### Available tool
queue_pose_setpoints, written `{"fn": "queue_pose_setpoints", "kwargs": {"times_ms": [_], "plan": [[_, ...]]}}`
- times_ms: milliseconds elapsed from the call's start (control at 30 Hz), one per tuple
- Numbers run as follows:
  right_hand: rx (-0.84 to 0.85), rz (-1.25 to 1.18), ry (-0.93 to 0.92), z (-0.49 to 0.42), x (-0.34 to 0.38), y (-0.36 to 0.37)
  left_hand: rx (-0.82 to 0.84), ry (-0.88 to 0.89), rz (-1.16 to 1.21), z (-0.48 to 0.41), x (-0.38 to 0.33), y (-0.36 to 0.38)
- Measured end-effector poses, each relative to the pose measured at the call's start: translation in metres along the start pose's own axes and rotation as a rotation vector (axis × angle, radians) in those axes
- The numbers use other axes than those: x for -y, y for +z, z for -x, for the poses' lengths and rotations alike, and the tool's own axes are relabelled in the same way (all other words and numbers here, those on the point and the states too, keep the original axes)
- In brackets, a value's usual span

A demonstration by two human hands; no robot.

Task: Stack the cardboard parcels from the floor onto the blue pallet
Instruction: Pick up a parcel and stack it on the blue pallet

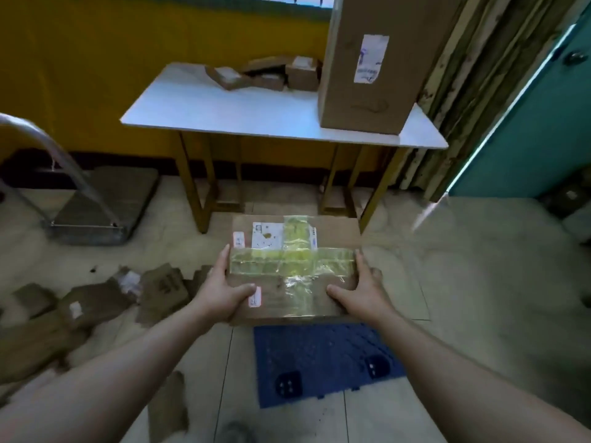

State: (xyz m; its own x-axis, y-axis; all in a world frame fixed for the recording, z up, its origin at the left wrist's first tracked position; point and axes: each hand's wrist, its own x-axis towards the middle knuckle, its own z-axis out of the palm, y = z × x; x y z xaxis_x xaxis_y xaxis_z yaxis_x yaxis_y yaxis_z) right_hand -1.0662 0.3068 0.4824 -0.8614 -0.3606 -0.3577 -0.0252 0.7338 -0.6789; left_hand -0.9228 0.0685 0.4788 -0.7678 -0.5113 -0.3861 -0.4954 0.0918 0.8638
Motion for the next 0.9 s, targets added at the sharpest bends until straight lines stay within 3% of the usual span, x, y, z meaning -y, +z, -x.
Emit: {"fn": "queue_pose_setpoints", "kwargs": {"times_ms": [200, 500, 733, 900], "plan": [[0.146, 0.068, 0.077, -0.111, -0.051, 0.061, -0.005, -0.19, -0.005, -0.094, 0.069, 0.03], [0.37, 0.136, 0.115, -0.277, -0.213, 0.193, -0.087, -0.412, -0.033, -0.218, 0.238, 0.148], [0.408, 0.195, 0.16, -0.315, -0.332, 0.287, -0.125, -0.518, -0.096, -0.26, 0.362, 0.214], [0.382, 0.186, 0.161, -0.315, -0.365, 0.317, -0.095, -0.477, 0.19, -0.262, 0.405, 0.234]]}}
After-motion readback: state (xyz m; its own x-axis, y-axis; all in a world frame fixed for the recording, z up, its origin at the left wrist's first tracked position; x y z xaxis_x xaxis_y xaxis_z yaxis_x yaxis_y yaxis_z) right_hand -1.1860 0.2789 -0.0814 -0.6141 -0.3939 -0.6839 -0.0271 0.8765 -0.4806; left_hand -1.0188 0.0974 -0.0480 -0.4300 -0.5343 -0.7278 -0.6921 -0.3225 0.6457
